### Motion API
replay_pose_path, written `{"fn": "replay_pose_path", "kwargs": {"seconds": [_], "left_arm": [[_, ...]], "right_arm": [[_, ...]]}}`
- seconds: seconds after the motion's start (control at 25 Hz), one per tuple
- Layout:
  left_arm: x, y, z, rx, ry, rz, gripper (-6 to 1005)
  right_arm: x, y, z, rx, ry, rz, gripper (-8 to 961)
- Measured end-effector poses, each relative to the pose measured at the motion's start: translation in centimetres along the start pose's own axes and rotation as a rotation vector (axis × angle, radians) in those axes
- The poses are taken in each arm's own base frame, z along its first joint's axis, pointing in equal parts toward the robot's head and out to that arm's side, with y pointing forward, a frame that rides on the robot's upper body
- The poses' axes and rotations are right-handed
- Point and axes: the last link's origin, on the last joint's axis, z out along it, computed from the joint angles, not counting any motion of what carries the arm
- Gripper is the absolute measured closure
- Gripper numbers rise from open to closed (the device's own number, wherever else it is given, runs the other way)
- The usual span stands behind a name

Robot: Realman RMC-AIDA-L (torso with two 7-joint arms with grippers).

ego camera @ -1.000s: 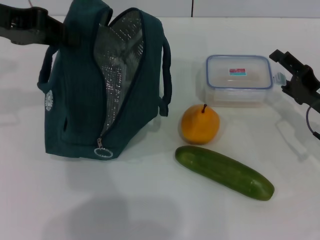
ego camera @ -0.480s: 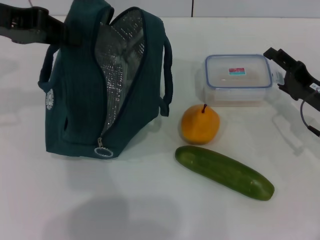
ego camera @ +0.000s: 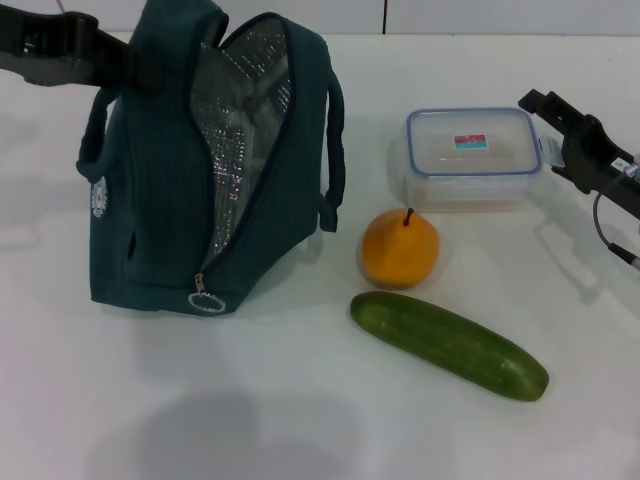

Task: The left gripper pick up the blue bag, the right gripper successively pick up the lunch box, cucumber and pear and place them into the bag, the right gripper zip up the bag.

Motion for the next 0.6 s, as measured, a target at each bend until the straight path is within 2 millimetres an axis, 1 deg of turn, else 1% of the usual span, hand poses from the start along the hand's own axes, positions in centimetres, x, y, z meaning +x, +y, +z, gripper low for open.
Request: {"fn": "replay_pose_path", "kwargs": {"seconds": [0.36,0.6], "left_arm": [[-0.1,-0.1,0.1,-0.002,0.000,0.000,954],[-0.1,-0.1,0.0,0.000,0.000,0.002,955]], "right_arm": [[-0.2,-0.7,-1.0,0.007,-0.027,-0.017,154],[-0.6,-0.7,-1.1,0.004,-0.033,-0.033,350]]}}
